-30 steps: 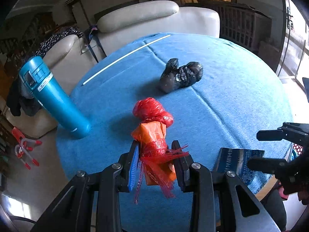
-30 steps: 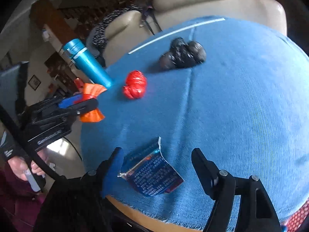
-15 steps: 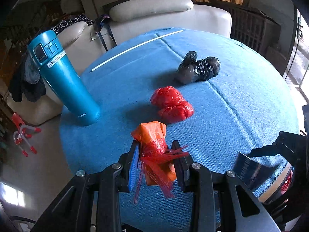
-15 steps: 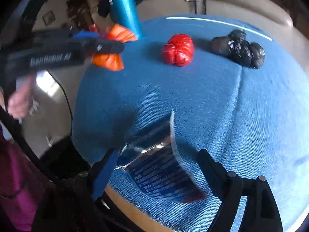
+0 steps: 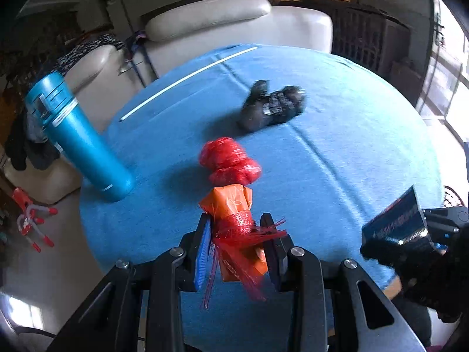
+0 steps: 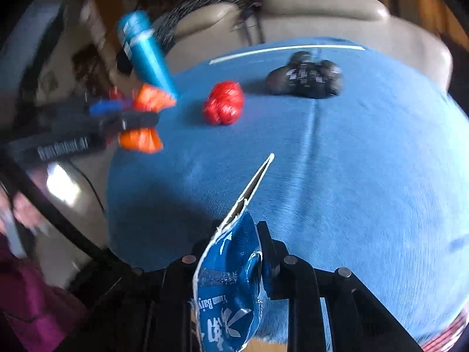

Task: Collect trash
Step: 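Carry the orange bag and blue box to the red wastebasket and release both, then move both empty grippers back over the table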

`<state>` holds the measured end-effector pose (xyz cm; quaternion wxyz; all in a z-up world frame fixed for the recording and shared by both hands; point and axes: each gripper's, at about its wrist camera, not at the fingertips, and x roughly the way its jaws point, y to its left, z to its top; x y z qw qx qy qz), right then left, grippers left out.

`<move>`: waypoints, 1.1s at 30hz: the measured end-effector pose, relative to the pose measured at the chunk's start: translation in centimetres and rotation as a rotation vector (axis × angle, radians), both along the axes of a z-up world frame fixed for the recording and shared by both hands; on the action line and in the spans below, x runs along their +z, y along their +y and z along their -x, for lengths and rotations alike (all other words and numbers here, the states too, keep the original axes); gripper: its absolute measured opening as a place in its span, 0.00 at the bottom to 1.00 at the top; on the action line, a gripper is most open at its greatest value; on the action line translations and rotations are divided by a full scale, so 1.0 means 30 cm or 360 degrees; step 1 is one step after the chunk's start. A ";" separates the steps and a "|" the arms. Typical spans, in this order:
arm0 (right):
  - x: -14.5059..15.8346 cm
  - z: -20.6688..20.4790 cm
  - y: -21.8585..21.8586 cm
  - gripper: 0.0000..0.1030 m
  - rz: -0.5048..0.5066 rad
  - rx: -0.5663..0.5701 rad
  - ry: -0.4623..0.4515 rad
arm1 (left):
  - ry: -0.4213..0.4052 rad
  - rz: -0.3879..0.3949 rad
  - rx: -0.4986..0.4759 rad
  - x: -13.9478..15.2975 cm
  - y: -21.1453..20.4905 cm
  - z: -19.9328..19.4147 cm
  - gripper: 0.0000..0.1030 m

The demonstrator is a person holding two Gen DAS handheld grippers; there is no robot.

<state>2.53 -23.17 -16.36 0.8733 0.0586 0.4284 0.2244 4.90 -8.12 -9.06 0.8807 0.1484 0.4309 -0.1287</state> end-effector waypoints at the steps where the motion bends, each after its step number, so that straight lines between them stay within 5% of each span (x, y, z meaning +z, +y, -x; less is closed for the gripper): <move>1: 0.011 0.010 -0.022 0.24 -0.0014 -0.0038 -0.0016 | 0.0005 0.0007 -0.0025 0.005 -0.016 0.003 0.34; 6: 0.086 0.108 -0.181 0.24 -0.0104 -0.0272 -0.0076 | 0.0013 0.0041 -0.0300 0.038 -0.181 0.047 0.34; 12: 0.149 0.304 -0.434 0.24 -0.0019 -0.0600 -0.0112 | 0.0099 0.0111 -0.0667 0.039 -0.424 0.135 0.34; 23: 0.130 0.519 -0.773 0.27 0.0131 -0.0999 0.0069 | 0.0384 0.0225 -0.1189 -0.032 -0.788 0.296 0.35; 26: 0.105 0.537 -0.838 0.37 0.0124 -0.1069 0.0156 | 0.0450 0.0252 -0.1282 -0.044 -0.840 0.334 0.38; 28: 0.102 0.573 -0.876 0.68 0.0095 -0.1131 0.0156 | 0.0468 0.0260 -0.1332 -0.044 -0.862 0.349 0.56; 33: 0.122 0.601 -0.908 0.68 0.0025 -0.1207 0.0093 | 0.0431 0.0280 -0.1328 -0.031 -0.837 0.338 0.59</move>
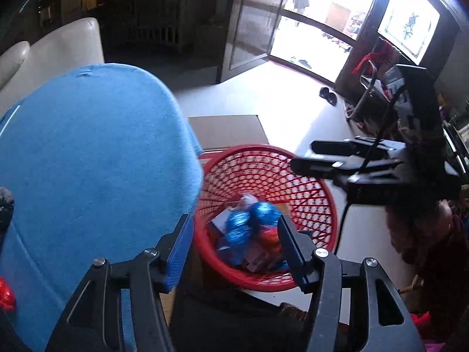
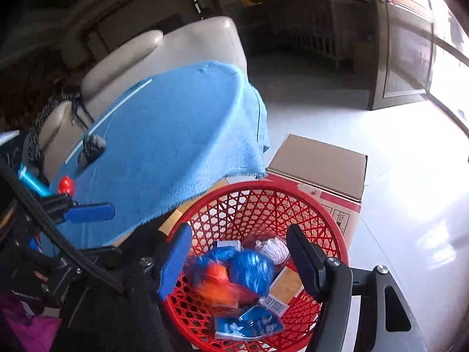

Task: Collect trash
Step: 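Move both empty grippers back over the table, then grasp the red plastic bag with the left gripper while the right grasps the black plastic bag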

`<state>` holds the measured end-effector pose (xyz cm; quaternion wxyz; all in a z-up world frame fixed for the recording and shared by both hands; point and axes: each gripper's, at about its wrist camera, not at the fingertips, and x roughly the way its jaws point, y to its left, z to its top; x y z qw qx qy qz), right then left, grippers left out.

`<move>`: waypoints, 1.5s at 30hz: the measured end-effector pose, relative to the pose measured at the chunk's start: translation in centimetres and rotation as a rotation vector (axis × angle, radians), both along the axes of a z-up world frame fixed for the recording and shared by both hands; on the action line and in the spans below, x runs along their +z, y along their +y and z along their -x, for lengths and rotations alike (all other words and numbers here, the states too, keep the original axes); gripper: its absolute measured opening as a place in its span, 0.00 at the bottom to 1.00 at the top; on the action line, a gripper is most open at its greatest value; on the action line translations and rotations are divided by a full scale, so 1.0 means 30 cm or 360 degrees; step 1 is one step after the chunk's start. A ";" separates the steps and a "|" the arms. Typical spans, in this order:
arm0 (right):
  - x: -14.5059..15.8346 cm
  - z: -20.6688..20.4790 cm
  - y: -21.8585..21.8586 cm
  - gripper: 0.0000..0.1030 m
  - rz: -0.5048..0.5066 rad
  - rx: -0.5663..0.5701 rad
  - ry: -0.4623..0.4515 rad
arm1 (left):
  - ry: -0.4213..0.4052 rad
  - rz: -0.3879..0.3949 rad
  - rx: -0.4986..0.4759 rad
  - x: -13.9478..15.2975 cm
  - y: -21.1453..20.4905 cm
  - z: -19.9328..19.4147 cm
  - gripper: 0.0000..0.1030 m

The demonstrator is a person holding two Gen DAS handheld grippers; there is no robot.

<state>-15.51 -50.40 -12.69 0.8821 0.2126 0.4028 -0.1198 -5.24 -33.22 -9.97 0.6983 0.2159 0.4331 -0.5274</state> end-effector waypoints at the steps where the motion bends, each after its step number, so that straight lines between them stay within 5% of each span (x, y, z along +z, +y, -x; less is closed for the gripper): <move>1: 0.011 0.005 -0.002 0.68 0.0007 -0.0012 -0.0023 | -0.0006 0.0001 0.0018 0.001 0.016 -0.012 0.59; 5: 0.035 -0.019 0.016 0.68 -0.0019 -0.0021 -0.0101 | -0.0058 -0.0004 0.0139 0.016 0.100 -0.064 0.59; 10: 0.066 -0.103 0.097 0.68 -0.0028 0.0039 -0.0176 | -0.0327 -0.0105 0.0408 0.057 0.233 -0.121 0.61; 19: 0.143 -0.292 0.274 0.68 -0.0042 0.0241 -0.0258 | -0.0599 -0.0248 0.0837 0.102 0.472 -0.244 0.65; 35: 0.185 -0.484 0.509 0.68 -0.0023 0.0486 -0.0240 | -0.0635 -0.0302 0.1142 0.076 0.693 -0.359 0.65; 45: 0.180 -0.588 0.555 0.68 -0.0098 0.0553 -0.0221 | -0.0495 -0.0300 0.1275 0.047 0.829 -0.430 0.66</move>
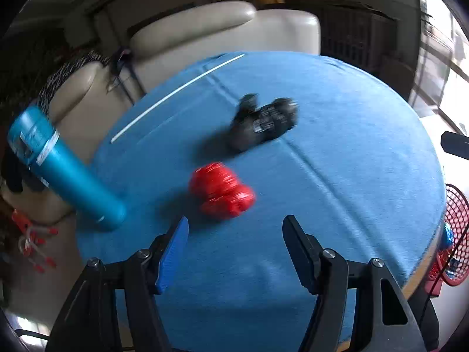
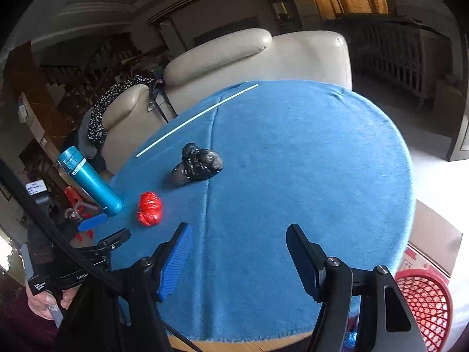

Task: Collect trash
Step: 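Grasp the red plastic bag with the left gripper while the right grasps the black plastic bag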

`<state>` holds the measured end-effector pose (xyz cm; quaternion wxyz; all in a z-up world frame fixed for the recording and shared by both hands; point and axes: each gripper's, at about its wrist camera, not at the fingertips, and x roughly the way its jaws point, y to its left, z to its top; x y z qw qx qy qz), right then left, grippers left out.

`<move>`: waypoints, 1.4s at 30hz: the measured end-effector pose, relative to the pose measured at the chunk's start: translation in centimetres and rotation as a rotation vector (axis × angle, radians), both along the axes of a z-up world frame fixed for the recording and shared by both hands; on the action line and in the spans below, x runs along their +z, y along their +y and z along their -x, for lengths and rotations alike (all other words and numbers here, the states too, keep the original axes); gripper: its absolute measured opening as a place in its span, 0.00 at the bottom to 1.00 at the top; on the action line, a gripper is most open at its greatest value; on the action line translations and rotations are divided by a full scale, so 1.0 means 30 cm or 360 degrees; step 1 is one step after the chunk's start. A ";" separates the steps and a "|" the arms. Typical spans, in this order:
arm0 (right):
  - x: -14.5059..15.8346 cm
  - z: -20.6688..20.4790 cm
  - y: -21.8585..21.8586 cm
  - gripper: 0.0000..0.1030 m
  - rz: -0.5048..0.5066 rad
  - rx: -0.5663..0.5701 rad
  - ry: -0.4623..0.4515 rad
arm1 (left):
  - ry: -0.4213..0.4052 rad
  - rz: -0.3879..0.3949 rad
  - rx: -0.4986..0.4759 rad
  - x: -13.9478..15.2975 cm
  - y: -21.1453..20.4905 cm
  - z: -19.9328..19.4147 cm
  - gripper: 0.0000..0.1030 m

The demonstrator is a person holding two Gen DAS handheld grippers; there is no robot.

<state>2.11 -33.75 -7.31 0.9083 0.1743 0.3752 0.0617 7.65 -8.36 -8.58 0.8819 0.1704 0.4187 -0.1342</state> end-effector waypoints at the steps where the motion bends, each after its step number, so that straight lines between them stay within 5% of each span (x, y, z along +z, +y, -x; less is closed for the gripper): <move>1: -0.005 -0.020 0.005 0.68 -0.0020 0.0013 0.0012 | 0.0011 0.0006 0.0024 -0.005 0.019 -0.009 0.66; 10: -0.071 -0.267 0.087 0.68 -0.0202 0.0114 0.0113 | 0.0114 0.0089 0.0192 -0.035 0.169 -0.087 0.66; 26: -0.157 -0.856 0.216 0.68 -0.0302 0.0213 0.0199 | 0.0455 0.0437 0.0181 -0.123 0.116 -0.323 0.69; 31: -0.217 -0.869 0.290 0.68 -0.0308 0.0451 0.0250 | 0.0484 0.0490 0.0210 -0.161 0.096 -0.363 0.69; 34: -0.239 -0.834 0.335 0.68 -0.0202 0.0534 0.0238 | 0.0543 0.0513 0.0200 -0.193 0.088 -0.374 0.53; 39: -0.270 -0.772 0.361 0.68 -0.0047 0.0575 0.0219 | 0.0514 0.0506 0.0213 -0.190 0.104 -0.362 0.48; 40: -0.277 -0.759 0.362 0.57 -0.0020 0.0582 0.0218 | 0.0512 0.0507 0.0219 -0.190 0.112 -0.361 0.48; 42: -0.276 -0.726 0.359 0.51 0.0003 0.0569 0.0200 | 0.0501 0.0502 0.0229 -0.182 0.120 -0.345 0.47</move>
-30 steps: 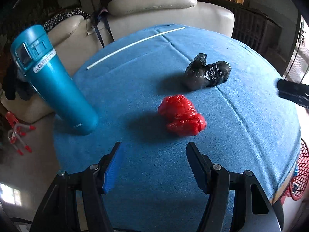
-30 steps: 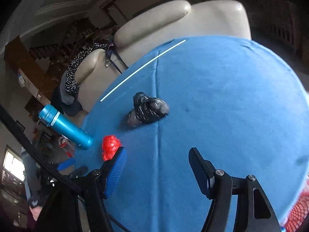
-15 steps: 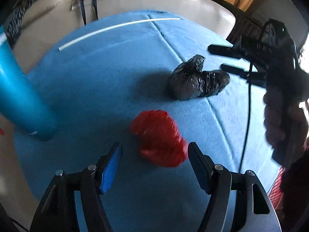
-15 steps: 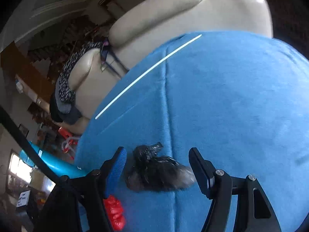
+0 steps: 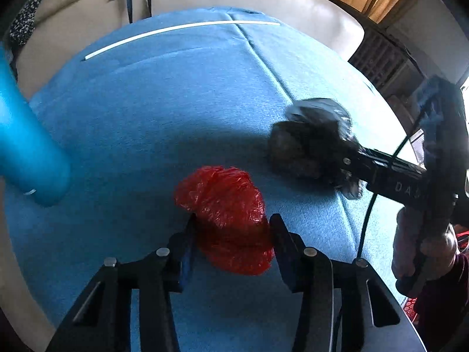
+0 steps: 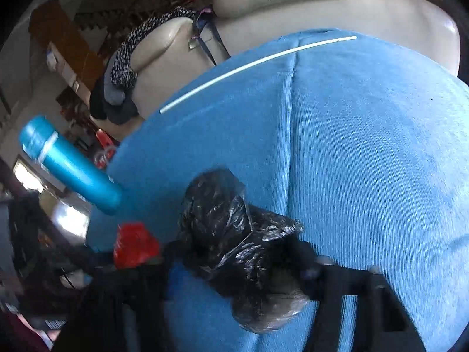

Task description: Collect trash

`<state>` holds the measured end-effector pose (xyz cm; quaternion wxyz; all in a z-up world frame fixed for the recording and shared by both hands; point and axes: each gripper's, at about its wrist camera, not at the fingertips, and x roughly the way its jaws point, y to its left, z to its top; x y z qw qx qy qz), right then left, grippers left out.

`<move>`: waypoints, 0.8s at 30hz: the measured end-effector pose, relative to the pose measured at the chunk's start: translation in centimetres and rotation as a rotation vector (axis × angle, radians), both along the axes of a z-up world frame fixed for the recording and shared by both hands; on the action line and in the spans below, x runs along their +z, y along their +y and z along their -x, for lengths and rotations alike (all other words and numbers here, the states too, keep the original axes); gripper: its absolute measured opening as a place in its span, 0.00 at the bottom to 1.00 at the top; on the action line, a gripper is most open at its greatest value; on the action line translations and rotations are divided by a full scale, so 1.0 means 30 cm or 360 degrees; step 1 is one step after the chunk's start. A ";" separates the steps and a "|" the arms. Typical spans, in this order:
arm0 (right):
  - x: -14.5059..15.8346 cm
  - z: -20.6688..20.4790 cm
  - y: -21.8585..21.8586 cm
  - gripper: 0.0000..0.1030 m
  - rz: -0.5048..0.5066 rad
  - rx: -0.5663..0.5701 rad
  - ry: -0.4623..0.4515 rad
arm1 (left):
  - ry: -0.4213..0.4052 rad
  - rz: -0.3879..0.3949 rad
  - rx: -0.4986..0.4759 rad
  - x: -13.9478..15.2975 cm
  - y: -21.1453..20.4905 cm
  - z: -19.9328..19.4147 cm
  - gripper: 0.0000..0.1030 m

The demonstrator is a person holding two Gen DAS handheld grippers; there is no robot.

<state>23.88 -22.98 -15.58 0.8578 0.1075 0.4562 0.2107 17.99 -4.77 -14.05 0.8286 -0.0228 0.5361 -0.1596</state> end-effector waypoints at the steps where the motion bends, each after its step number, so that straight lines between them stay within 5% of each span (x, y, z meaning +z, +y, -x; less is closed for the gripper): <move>1: 0.004 0.018 -0.003 0.47 0.0009 -0.0016 -0.0005 | -0.0014 -0.0017 0.0006 0.008 -0.004 0.015 0.47; 14: 0.130 0.345 -0.140 0.43 -0.0182 -0.0222 -0.0121 | -0.0416 -0.0308 -0.0056 0.202 -0.128 0.195 0.46; 24: 0.275 0.633 -0.237 0.43 -0.0301 -0.0339 -0.0293 | -0.0691 -0.0397 -0.0166 0.334 -0.173 0.407 0.46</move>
